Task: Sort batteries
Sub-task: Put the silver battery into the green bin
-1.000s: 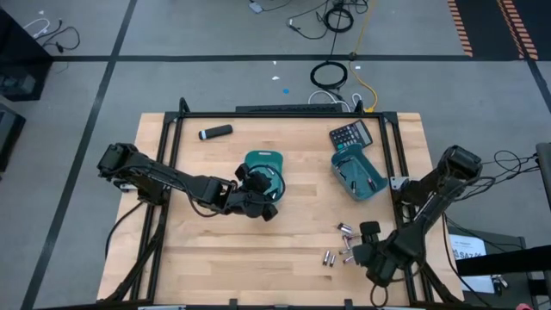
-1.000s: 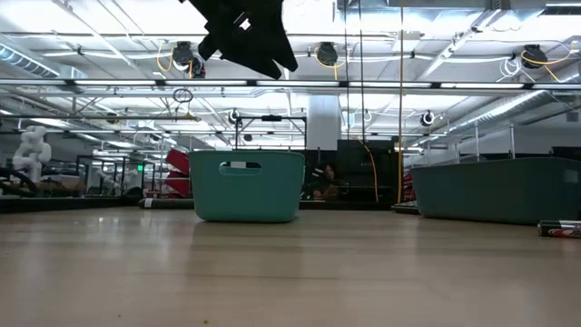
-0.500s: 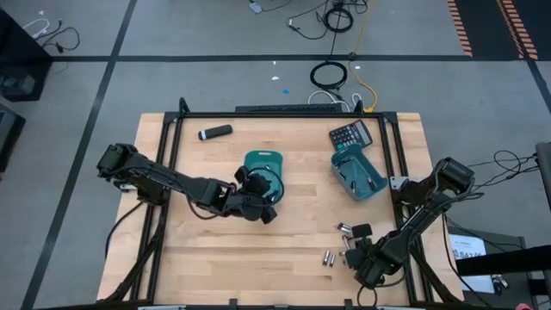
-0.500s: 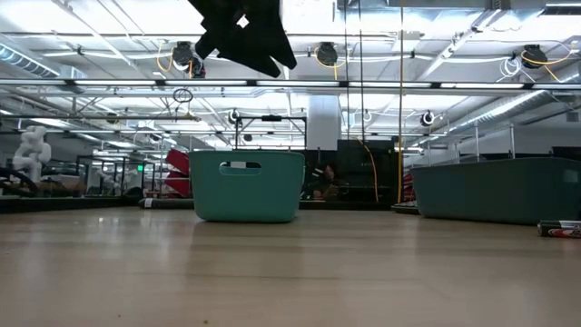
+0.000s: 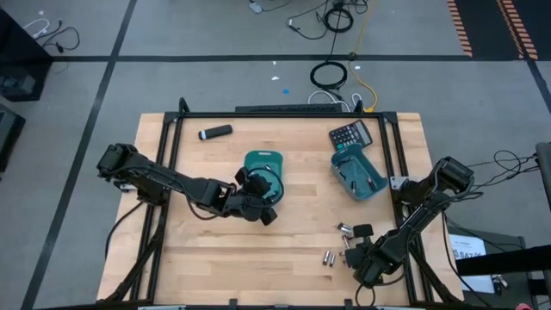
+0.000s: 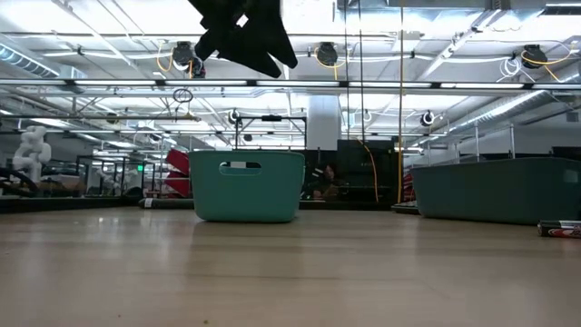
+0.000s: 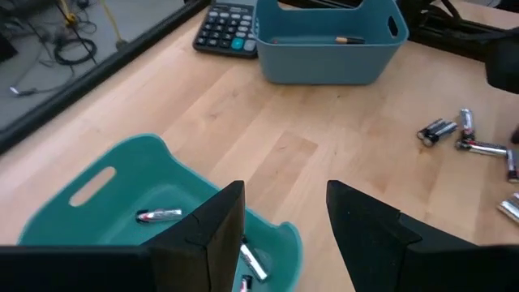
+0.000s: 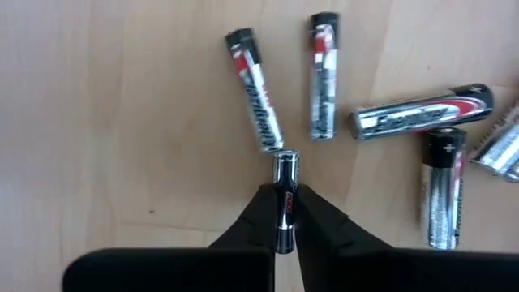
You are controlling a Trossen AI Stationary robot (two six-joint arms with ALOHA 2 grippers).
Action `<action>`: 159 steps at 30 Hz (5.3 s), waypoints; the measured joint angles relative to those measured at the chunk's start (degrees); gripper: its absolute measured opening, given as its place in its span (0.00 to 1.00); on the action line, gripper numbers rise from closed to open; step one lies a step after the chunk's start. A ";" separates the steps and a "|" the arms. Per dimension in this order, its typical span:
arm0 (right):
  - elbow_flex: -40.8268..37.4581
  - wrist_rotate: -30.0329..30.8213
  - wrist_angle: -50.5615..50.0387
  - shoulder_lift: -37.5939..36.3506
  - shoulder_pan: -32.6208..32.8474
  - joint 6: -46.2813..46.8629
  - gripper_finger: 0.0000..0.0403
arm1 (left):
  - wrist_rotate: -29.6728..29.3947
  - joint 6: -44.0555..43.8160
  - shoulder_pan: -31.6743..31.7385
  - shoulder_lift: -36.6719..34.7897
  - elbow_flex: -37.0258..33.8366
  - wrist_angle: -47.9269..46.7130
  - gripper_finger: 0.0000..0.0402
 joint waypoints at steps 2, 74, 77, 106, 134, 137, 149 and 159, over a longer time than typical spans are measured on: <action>-0.11 2.10 -0.85 -0.97 0.00 0.76 0.02 | 0.51 -1.34 0.00 0.00 0.00 0.14 0.46; 23.54 6.69 11.23 -0.82 -51.45 -48.64 0.42 | -3.29 4.69 -3.03 -25.24 -20.50 -5.52 0.46; 20.38 6.83 10.75 -2.92 -51.25 -46.97 0.42 | -4.29 4.65 -2.89 -25.22 -20.50 -4.10 0.46; 4.73 -1.17 -5.74 -9.70 -47.56 -29.05 0.42 | -9.25 36.78 0.70 -24.41 -20.44 34.14 0.46; -4.98 -5.24 1.47 -9.61 -47.04 -25.15 0.42 | 5.70 39.23 3.69 -24.42 -21.53 28.24 0.46; -4.05 -4.80 0.16 -9.61 -47.00 -26.26 0.42 | 5.60 39.09 2.91 -24.65 -21.51 29.20 0.46; 2.41 -2.49 -5.08 -2.17 -44.67 -31.63 0.42 | 0.08 36.97 1.11 -24.63 -23.40 27.82 0.46; 5.96 -4.31 -5.73 3.92 -44.65 -33.90 0.35 | 0.89 39.79 1.64 -25.35 -25.70 31.92 0.46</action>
